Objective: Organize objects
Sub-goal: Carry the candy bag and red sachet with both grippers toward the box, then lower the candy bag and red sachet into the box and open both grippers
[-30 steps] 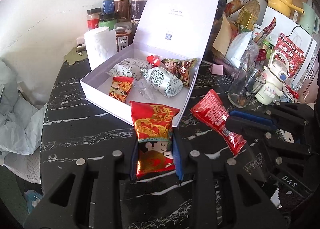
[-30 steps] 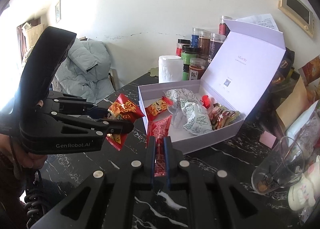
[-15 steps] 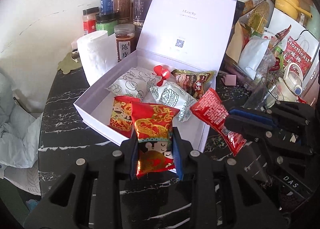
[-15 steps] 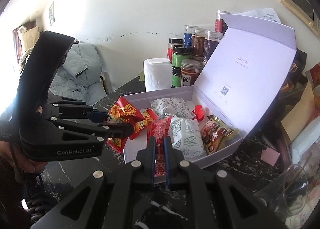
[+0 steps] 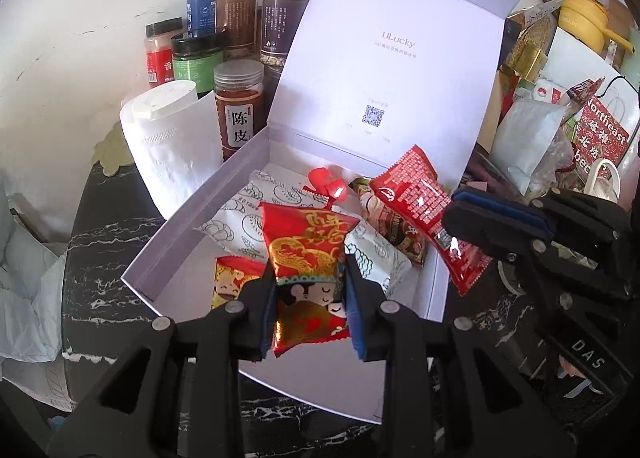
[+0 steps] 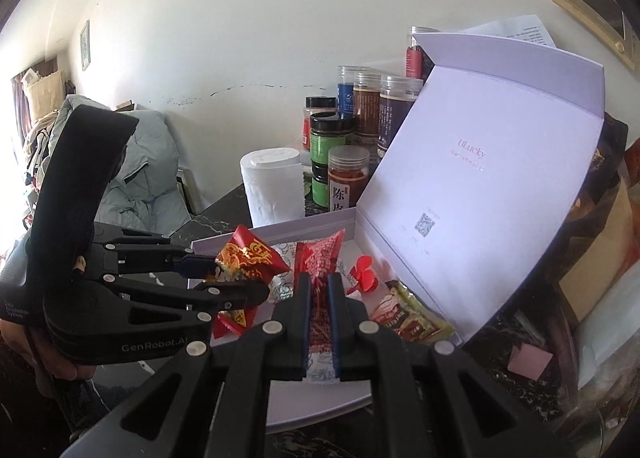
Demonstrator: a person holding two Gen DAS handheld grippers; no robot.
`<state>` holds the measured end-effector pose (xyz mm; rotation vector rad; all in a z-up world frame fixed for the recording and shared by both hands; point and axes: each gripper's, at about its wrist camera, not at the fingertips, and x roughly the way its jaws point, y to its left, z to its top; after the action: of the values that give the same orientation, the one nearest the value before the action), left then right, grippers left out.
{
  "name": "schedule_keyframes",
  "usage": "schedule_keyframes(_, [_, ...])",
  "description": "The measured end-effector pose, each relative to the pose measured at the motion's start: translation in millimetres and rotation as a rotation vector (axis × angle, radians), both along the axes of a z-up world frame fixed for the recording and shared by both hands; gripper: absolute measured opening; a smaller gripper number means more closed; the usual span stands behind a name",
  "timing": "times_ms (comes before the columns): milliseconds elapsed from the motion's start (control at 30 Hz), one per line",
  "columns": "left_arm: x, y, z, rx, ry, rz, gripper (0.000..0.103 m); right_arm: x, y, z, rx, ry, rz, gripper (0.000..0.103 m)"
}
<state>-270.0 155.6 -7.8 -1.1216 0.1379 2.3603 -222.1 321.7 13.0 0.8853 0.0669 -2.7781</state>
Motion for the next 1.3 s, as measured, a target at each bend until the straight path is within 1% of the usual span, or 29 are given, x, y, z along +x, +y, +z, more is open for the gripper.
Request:
schedule_keyframes(133, [-13.7,2.4,-7.0,0.0,-0.024,-0.02,0.028,-13.4,0.0,-5.0,-0.006,-0.004,0.001,0.007])
schedule_keyframes(300, [-27.8,-0.3,-19.1,-0.022,-0.05,-0.015,0.028,-26.5,-2.8,-20.8,-0.009,-0.043,0.027,0.007])
schedule_keyframes(500, [-33.9,-0.8,-35.4,-0.045,-0.089,-0.014,0.028,-34.9,-2.3,-40.8,-0.033,-0.111,0.04,0.007])
schedule_keyframes(700, [-35.0,4.3,-49.3,-0.041,-0.146,-0.026,0.028,-34.9,-3.6,-43.3,-0.058,-0.137,0.056,0.007])
schedule_keyframes(967, [-31.1,6.6,-54.5,-0.058,-0.165,-0.031,0.028,-34.7,-6.8,-55.6,-0.102,-0.197,0.084,0.007])
schedule_keyframes(1033, [-30.7,6.8,-58.0,-0.061,-0.177,-0.032,0.028,-34.8,-8.1,-59.3,-0.098,-0.208,0.083,0.007])
schedule_keyframes(1300, [-22.2,4.6,-61.5,-0.082,-0.167,-0.037,0.028,-33.5,-13.8,-67.3,-0.079,-0.242,0.106,0.007])
